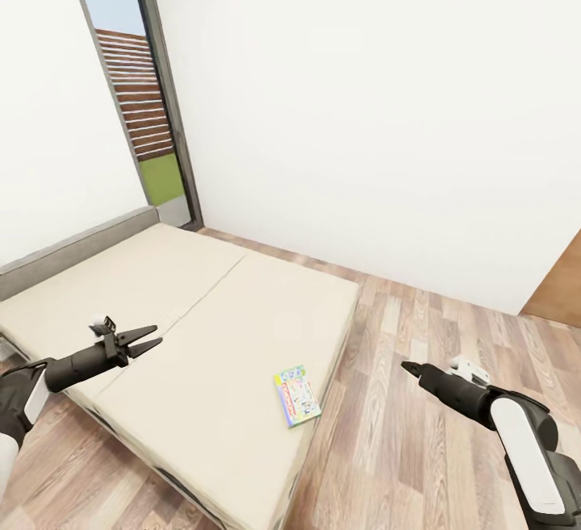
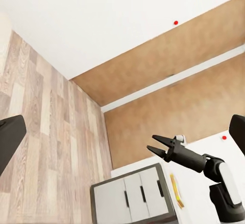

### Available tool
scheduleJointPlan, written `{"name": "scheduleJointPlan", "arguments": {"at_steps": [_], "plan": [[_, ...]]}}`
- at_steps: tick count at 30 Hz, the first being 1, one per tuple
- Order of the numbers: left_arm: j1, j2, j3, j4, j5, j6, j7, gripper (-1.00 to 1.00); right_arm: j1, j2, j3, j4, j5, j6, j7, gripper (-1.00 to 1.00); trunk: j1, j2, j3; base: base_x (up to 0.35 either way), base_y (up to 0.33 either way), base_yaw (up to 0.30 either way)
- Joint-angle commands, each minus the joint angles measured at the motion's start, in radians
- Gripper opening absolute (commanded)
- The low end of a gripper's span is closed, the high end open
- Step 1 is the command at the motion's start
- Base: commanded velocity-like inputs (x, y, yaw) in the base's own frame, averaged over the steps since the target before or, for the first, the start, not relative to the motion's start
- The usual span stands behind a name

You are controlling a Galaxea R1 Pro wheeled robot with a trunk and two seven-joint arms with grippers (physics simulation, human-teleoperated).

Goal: Put all the toys in the child's room - the three board games (two on the bed and one on the table), the two jigsaw puzzles on the table, and the tennis ball on the table - inside the toy box on the table in the child's room.

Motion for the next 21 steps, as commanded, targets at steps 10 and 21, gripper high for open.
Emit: {"name": "scheduleJointPlan", "arguments": {"at_steps": [10, 21], "plan": [[-0.001, -0.001, 0.0, 0.0, -0.001, 0.011, -0.003, 1.0, -0.001, -0.001, 0.001, -0.001, -0.01, 0.003, -0.009, 1.0, 0.001, -0.002, -0.002, 0.005, -0.094, 0.028], [-0.001, -0.001, 0.0, 0.0, -0.001, 0.01, -0.003, 1.0, -0.001, 0.001, 0.002, -0.001, -0.009, 0.003, -0.009, 1.0, 0.001, -0.002, -0.002, 0.0, -0.084, 0.117]]}}
